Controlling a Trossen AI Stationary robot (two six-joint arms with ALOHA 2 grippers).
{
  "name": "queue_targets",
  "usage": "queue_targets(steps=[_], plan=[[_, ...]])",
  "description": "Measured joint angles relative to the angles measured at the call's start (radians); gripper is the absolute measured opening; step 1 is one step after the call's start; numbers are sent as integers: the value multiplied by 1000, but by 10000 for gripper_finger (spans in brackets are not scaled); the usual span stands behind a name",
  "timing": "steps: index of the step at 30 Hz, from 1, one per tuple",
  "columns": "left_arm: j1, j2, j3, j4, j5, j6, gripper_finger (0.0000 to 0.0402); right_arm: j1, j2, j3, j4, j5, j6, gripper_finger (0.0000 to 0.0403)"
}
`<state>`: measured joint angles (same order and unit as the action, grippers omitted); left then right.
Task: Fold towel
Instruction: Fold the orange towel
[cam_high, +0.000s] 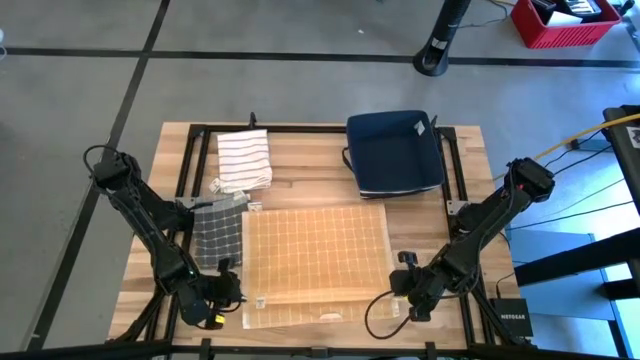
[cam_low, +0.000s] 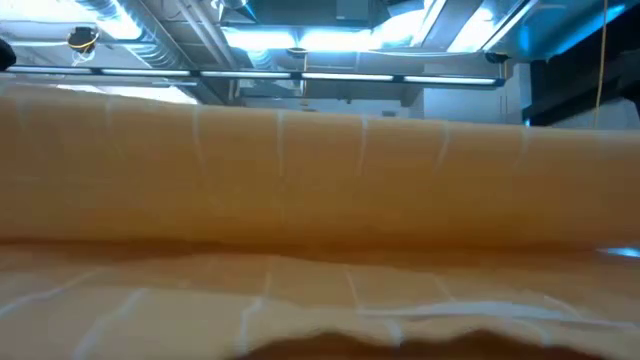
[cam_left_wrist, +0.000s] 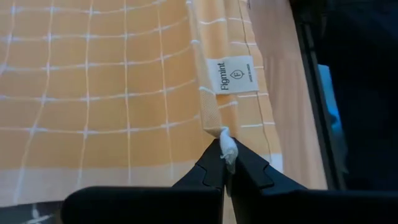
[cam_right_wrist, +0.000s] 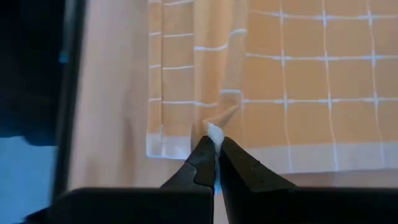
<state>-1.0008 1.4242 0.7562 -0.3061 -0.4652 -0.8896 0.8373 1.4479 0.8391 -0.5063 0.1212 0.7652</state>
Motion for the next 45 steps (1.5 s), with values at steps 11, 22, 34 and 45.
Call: queue_targets(steps=[11, 22, 34, 45], plan=[[0, 0, 0, 7, 78, -29, 1, -1, 6, 0, 106, -126, 70, 12], [0, -11, 1, 30, 185, -29, 1, -1, 5, 0, 245, -207, 153, 12], [-2, -11, 0, -15, 220, -67, 3, 1, 5, -2, 313, -116, 238, 40], [22, -21, 8, 1, 314, -127, 86, 1, 5, -2, 314, -148, 278, 139]])
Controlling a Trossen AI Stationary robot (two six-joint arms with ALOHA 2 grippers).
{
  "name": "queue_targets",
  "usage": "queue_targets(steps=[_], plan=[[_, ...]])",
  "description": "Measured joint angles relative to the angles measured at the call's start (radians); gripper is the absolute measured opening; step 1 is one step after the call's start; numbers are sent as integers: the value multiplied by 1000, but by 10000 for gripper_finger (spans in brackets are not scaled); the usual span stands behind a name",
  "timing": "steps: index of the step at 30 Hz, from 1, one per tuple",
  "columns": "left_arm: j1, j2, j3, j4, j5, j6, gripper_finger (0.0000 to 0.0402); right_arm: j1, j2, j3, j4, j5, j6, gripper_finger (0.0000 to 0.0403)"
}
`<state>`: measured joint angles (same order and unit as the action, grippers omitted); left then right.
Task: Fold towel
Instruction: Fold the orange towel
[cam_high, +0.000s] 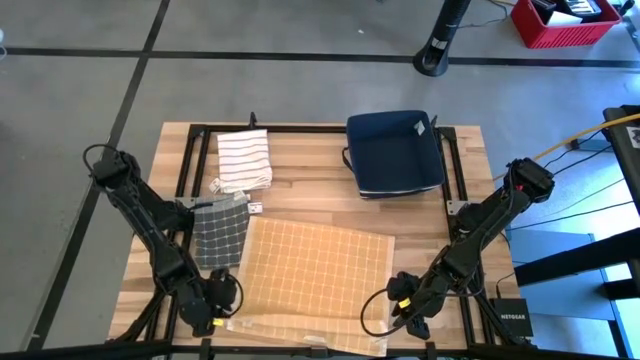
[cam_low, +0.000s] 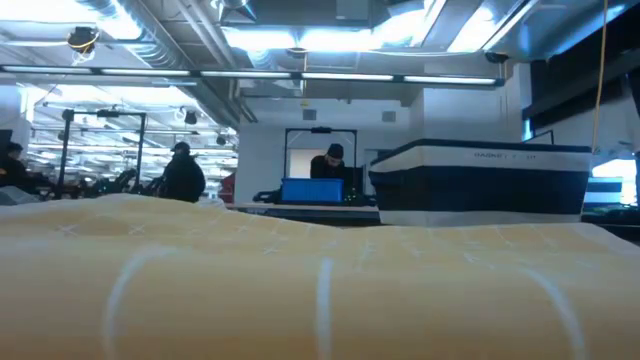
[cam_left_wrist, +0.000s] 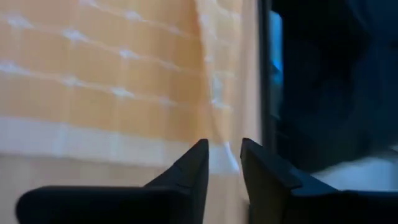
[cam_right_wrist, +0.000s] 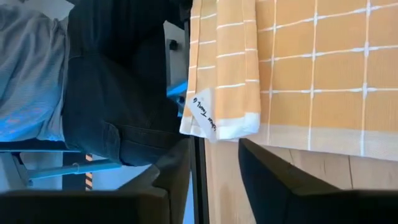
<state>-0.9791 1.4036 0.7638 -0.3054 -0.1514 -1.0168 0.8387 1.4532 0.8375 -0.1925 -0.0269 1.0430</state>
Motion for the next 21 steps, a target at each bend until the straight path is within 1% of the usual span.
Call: queue_targets(steps=[2, 3, 4, 5, 6, 8, 9, 10, 12, 13, 16, 18, 21], plan=[[26, -21, 14, -8, 100, -28, 97, 0, 0, 0, 0, 7, -4, 144], [40, -36, 18, -5, 128, -42, 100, 0, 0, 0, 1, 20, -8, 146], [51, -52, 19, 0, 130, -49, 103, 0, 0, 0, 1, 42, -19, 146], [59, -65, 20, 5, 97, -51, 104, 0, 0, 0, 3, 73, -33, 147], [65, -71, 20, 7, 26, -46, 105, 0, 0, 0, 4, 108, -47, 147], [69, -68, 19, 7, -165, -15, 105, 0, 2, 0, 10, 184, -66, 147], [75, -58, 15, 11, -234, 1, 105, 0, 6, 0, 15, 217, -70, 147], [84, -42, 13, 10, -270, 8, 104, 0, 14, 0, 17, 245, -71, 147], [100, -2, 12, 9, -272, 18, 101, -1, 37, 0, 27, 259, -52, 147], [106, 21, 12, 8, -257, 22, 99, -1, 51, 0, 35, 256, -44, 147], [123, 89, 12, 2, -226, 58, 95, -1, 108, 0, 72, 229, -24, 147], [138, 128, 10, -1, -225, 90, 93, -11, 145, 0, 95, 210, -11, 147], [163, 170, 10, -3, -225, 117, 92, -28, 196, 18, 77, 164, 21, 147]])
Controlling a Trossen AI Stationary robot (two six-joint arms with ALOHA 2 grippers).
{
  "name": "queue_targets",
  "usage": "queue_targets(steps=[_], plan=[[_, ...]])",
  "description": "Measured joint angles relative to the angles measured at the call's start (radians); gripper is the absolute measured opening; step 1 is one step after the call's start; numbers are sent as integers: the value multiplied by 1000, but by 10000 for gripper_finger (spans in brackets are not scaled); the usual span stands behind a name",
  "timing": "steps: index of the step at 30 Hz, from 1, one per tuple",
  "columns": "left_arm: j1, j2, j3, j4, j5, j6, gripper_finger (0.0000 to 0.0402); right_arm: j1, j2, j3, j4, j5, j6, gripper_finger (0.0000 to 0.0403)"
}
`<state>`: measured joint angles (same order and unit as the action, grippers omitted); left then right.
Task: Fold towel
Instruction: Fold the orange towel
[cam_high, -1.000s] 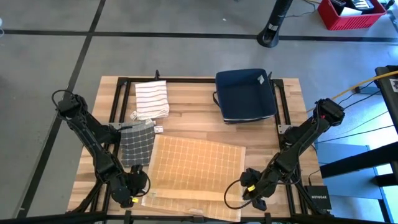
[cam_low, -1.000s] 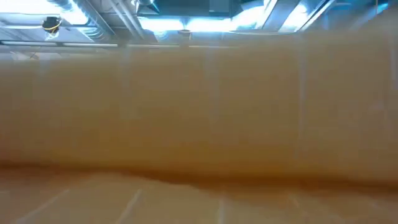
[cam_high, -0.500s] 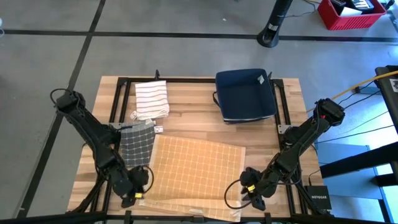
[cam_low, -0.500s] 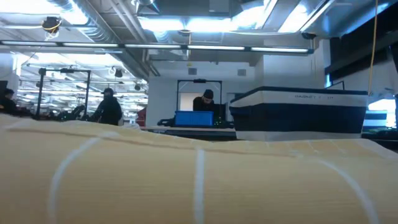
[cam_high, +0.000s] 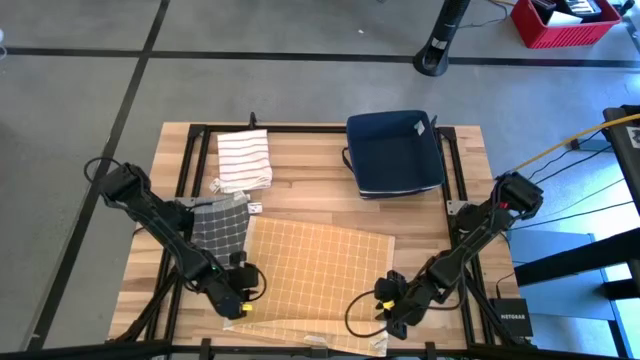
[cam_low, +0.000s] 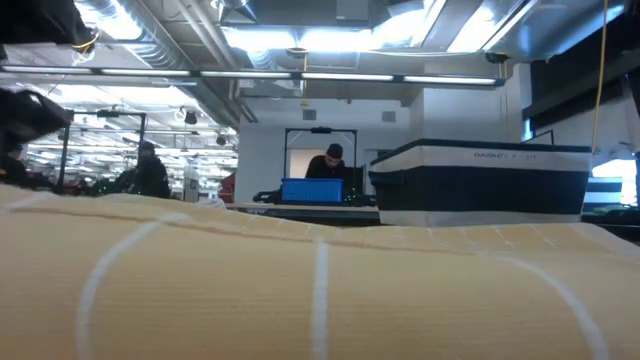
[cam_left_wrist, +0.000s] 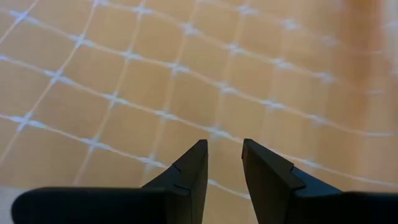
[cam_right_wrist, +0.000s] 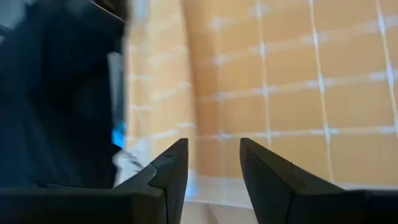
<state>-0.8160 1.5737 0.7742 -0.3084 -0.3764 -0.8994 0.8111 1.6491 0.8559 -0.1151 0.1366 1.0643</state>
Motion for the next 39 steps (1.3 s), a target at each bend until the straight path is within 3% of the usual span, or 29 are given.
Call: queue_targets(steps=[7, 14, 23, 26, 31, 36, 39], plan=[[46, 49, 0, -4, -1, 0, 92, -5, 72, 31, 30, -59, -3, 147], [84, 79, 1, -1, -4, -89, 88, 71, 124, 77, 198, -143, 25, 147], [87, 80, 2, 4, -5, -100, 88, 141, 123, 134, 277, -136, 108, 147], [87, 68, 8, -1, 7, -81, 88, 138, 121, 135, 238, -96, 92, 147], [97, -1, 63, 2, 58, 0, 88, 72, 121, 135, 115, 67, -40, 147], [114, -12, 57, -24, -69, 42, 88, -24, 121, 135, -85, 270, -158, 147], [128, 21, 20, -34, -52, 36, 88, -67, 122, 134, -207, 271, -187, 147]])
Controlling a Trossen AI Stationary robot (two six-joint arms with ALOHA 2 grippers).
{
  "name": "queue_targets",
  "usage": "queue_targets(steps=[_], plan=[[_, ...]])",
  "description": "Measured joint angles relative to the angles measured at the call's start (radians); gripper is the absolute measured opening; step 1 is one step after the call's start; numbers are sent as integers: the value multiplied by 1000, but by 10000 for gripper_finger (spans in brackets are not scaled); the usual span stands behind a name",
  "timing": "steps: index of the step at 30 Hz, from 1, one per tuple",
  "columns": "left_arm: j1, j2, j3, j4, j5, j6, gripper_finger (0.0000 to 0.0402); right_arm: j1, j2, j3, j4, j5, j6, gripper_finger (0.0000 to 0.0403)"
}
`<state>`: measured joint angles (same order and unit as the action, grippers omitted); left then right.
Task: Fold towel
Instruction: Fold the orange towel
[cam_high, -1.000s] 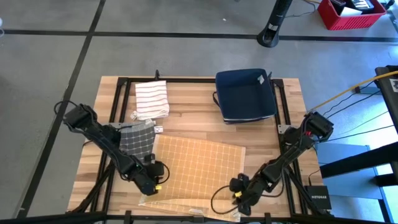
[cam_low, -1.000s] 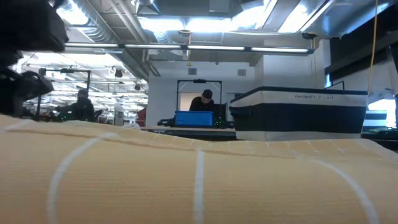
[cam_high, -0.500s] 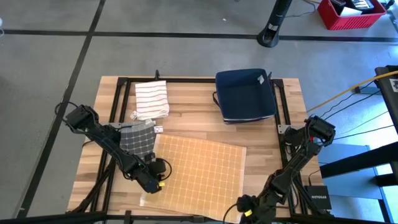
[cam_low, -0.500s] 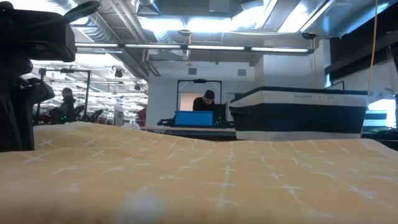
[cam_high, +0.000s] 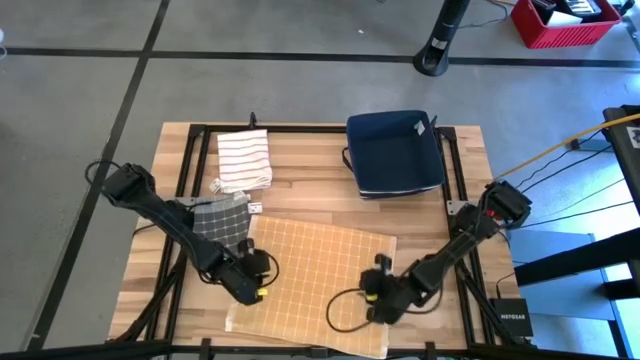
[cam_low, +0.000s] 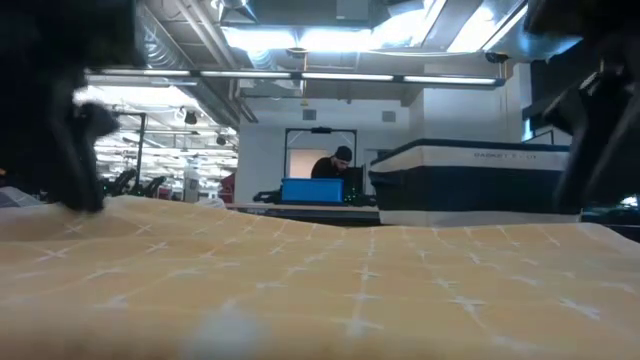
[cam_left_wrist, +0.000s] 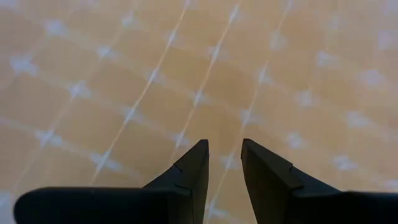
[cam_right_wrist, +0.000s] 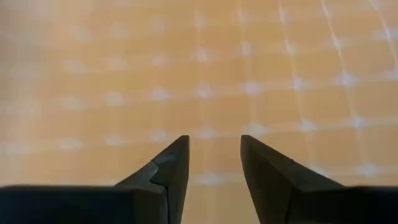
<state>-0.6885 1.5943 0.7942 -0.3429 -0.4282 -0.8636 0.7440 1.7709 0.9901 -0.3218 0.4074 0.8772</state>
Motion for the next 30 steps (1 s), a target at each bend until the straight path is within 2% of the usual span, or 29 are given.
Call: queue_targets(steps=[5, 8, 13, 17, 20, 22, 26, 28, 30], plan=[[9, 54, -24, 19, 23, -41, 88, 0, 0, 0, -174, -112, -26, 147], [34, 79, -22, 88, 15, -44, 88, 24, 0, 0, -278, -178, -44, 147], [81, 87, -23, 211, 22, -41, 88, 80, -5, 2, -447, -214, -53, 147], [110, 46, 11, 162, 19, 7, 88, 112, -36, -3, -541, -234, -51, 147], [123, 12, 35, 104, -1, 48, 88, 116, -90, -3, -543, -225, -20, 147], [123, 12, 35, 117, -5, 136, 88, 116, -117, -3, -520, -183, 0, 147], [143, 40, 10, 139, -1, 285, 88, 116, -142, -15, -373, 30, 1, 147], [165, 59, -2, 81, 7, 302, 88, 111, -136, -44, -307, 42, -13, 147], [178, 69, -5, 30, 23, 302, 88, 106, -127, -81, -229, 3, 1, 147]])
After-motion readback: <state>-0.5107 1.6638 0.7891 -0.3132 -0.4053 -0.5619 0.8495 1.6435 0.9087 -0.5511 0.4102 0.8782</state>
